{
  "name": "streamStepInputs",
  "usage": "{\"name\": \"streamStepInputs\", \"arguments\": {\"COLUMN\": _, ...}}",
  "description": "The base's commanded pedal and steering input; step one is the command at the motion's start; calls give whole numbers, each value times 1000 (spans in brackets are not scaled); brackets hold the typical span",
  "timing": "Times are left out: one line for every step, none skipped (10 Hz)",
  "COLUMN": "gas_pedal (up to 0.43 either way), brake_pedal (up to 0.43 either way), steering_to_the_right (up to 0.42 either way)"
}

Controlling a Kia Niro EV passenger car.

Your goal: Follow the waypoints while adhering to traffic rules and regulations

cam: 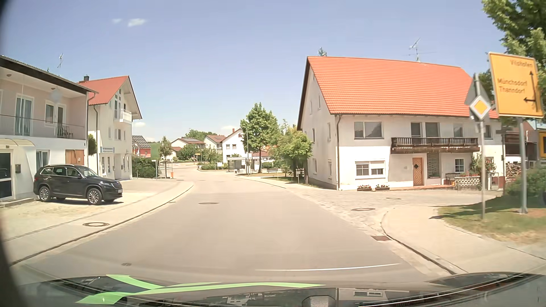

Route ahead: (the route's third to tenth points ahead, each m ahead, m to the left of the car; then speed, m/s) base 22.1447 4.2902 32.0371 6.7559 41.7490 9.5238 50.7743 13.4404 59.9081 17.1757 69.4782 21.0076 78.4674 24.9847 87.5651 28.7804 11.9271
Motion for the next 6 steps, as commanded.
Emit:
{"name": "streamStepInputs", "arguments": {"gas_pedal": 150, "brake_pedal": 0, "steering_to_the_right": -47}}
{"name": "streamStepInputs", "arguments": {"gas_pedal": 150, "brake_pedal": 0, "steering_to_the_right": -48}}
{"name": "streamStepInputs", "arguments": {"gas_pedal": 150, "brake_pedal": 0, "steering_to_the_right": -48}}
{"name": "streamStepInputs", "arguments": {"gas_pedal": 150, "brake_pedal": 0, "steering_to_the_right": -48}}
{"name": "streamStepInputs", "arguments": {"gas_pedal": 150, "brake_pedal": 0, "steering_to_the_right": -48}}
{"name": "streamStepInputs", "arguments": {"gas_pedal": 150, "brake_pedal": 0, "steering_to_the_right": -48}}
